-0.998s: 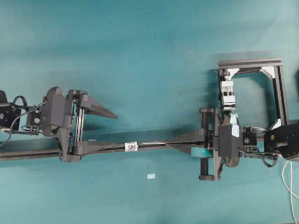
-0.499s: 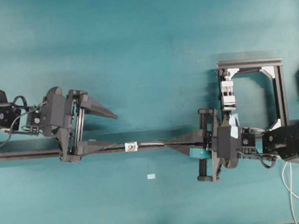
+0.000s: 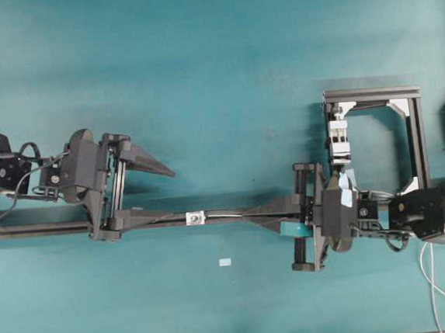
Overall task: Insert the wire into the hole on the left side and pull it with the left arm.
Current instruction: 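Push the wire tip through the white clip's hole with the right gripper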
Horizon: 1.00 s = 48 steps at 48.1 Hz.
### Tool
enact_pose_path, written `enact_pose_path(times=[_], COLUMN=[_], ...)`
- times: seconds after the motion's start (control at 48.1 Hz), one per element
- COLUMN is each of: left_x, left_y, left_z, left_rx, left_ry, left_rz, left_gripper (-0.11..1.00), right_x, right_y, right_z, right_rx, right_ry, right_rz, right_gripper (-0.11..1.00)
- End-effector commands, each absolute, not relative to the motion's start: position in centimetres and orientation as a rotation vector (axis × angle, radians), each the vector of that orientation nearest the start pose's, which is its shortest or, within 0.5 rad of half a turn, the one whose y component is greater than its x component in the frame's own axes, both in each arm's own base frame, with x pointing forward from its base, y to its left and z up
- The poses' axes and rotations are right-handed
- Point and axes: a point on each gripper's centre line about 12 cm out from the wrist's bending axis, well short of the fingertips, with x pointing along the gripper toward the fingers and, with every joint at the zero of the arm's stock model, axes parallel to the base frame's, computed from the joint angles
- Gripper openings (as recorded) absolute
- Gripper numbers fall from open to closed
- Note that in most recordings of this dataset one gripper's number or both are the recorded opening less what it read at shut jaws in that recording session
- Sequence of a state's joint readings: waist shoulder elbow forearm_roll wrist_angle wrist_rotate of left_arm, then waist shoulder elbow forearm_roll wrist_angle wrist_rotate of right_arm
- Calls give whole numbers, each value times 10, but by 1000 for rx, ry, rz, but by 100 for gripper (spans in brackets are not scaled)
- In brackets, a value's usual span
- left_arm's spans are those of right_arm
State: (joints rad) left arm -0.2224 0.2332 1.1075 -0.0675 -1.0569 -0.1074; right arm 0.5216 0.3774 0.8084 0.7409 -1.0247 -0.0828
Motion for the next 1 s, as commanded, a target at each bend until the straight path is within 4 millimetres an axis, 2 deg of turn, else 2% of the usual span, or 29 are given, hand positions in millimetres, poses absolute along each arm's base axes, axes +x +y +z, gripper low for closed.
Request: enact_pose_path(times=[0.0, 0.499, 0.977], left_x=[306, 307, 307], left_y=[-61, -61, -61], left_z=[88, 88, 89], left_rx=[-105, -103, -102], left_ry=[263, 262, 258], left_rz=[-140, -139, -141], left_gripper=[59, 59, 59], right_x=[361, 367, 381], right_y=[126, 124, 124], right_z=[83, 83, 85], right_rx=[207, 208, 172], right_ry=[210, 203, 188], right_rz=[-140, -147, -153], right_gripper=[5, 5, 5])
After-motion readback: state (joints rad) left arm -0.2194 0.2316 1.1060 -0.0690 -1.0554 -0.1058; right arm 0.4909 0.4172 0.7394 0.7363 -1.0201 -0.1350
